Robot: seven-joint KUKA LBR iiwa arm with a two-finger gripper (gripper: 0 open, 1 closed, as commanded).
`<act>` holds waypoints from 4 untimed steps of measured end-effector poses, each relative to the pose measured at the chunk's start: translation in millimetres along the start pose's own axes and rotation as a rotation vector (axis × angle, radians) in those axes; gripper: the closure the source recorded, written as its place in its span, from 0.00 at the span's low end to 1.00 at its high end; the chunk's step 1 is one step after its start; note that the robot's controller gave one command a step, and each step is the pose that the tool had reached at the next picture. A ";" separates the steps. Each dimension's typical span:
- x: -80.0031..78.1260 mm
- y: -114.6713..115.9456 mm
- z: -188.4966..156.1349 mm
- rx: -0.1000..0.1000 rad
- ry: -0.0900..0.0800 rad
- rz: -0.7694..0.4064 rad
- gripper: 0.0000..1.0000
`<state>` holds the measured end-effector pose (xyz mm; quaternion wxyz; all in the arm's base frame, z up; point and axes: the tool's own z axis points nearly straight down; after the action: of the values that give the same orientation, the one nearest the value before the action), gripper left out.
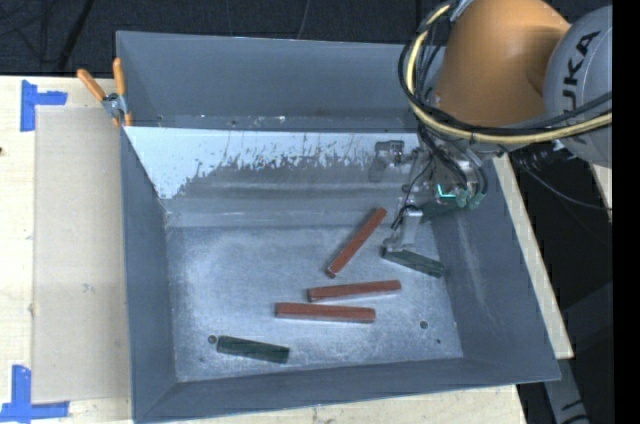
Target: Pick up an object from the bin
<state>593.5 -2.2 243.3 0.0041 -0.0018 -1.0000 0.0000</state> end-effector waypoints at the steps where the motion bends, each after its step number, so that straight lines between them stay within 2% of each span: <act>1: -1.2 0.0 -4.7 0.000 -0.008 0.000 0.00; 2: 7.8 6.8 47.1 0.000 -0.014 -0.030 0.00; 3: 13.3 -15.5 103.2 0.000 -0.009 -0.204 0.00; 4: 30.3 -28.1 145.9 0.000 -0.009 -0.140 0.00</act>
Offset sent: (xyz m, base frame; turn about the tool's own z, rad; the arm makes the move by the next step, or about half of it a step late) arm -0.0256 0.0203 -0.1307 -0.0848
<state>562.0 -30.1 97.6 -0.0001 0.0682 -0.9977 -0.0004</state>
